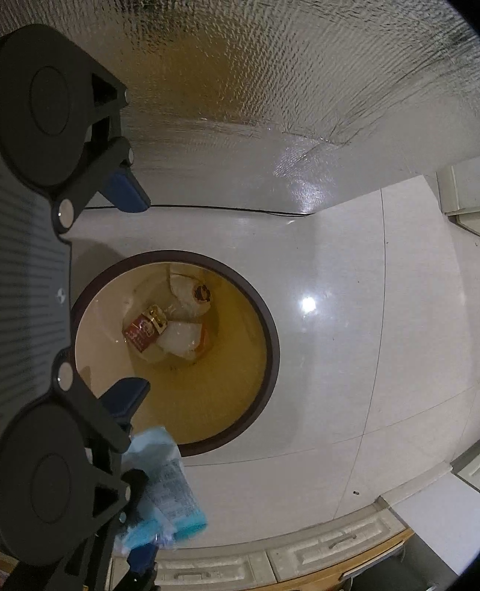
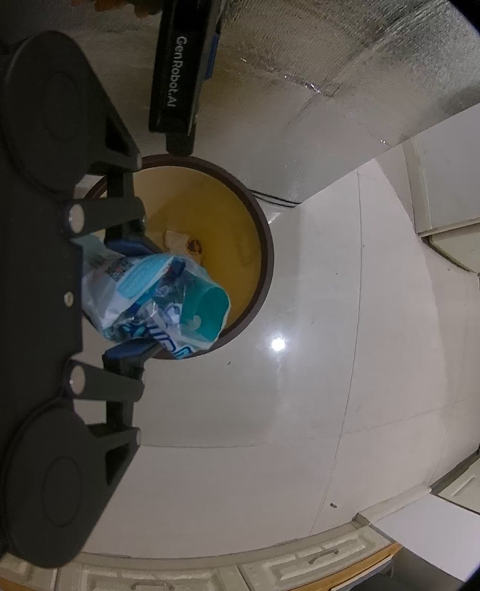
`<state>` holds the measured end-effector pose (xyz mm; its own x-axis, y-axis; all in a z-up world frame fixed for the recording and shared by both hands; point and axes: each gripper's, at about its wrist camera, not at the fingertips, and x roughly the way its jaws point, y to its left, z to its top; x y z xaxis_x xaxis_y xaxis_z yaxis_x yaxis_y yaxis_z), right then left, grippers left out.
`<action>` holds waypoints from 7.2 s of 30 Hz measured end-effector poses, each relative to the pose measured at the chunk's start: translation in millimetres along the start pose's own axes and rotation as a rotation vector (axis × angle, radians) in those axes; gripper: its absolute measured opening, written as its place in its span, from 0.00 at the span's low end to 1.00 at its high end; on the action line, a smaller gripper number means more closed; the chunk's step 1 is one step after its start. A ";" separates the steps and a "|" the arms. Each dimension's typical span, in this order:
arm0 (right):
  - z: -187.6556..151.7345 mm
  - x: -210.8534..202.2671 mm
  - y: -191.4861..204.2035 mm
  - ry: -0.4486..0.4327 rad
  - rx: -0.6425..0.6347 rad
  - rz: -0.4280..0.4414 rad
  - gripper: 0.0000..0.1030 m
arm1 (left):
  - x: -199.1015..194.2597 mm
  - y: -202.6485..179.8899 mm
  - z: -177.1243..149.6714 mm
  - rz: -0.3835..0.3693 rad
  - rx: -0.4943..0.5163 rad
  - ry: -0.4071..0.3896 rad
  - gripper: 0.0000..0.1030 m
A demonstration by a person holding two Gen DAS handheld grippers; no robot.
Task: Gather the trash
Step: 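Open both tools to drop the packet and wrapper into the bin, then move both open tools back up toward the table trash, then grasp the brown cardboard piece with the right tool, then grasp the yellow cigarette box with left tool while right holds cardboard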
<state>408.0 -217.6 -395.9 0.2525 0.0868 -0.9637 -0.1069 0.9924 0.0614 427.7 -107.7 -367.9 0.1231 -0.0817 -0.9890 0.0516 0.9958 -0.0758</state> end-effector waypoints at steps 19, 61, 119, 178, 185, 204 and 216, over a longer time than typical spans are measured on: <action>-7.5 1.1 -4.1 0.043 -0.015 -0.053 1.00 | -8.8 -2.8 -3.4 0.026 0.029 0.001 1.00; -37.7 -143.5 -37.2 -0.141 0.154 -0.108 1.00 | -168.7 -10.0 -48.2 0.028 0.081 -0.282 1.00; 10.4 -395.2 161.5 -0.996 -0.076 0.179 1.00 | -436.6 166.3 -99.2 0.056 -0.099 -0.987 1.00; 143.4 -282.8 326.7 -0.596 -0.190 0.244 0.08 | -379.3 242.8 -62.0 -0.030 0.361 -0.871 1.00; 133.6 -285.5 324.3 -0.599 -0.211 0.246 0.08 | -375.1 222.0 -72.0 -0.019 0.454 -0.870 1.00; 107.9 -308.1 293.2 -0.665 -0.174 0.240 0.03 | -388.3 227.3 -83.2 -0.039 0.219 -0.934 0.72; 86.2 -317.9 266.0 -0.681 -0.147 0.234 0.03 | -391.7 220.3 -97.1 -0.065 0.157 -0.944 0.76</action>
<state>382.3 26.3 -50.7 0.7435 0.3779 -0.5517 -0.3474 0.9232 0.1643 294.6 147.8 -9.5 0.8594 -0.2050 -0.4684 0.2103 0.9768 -0.0416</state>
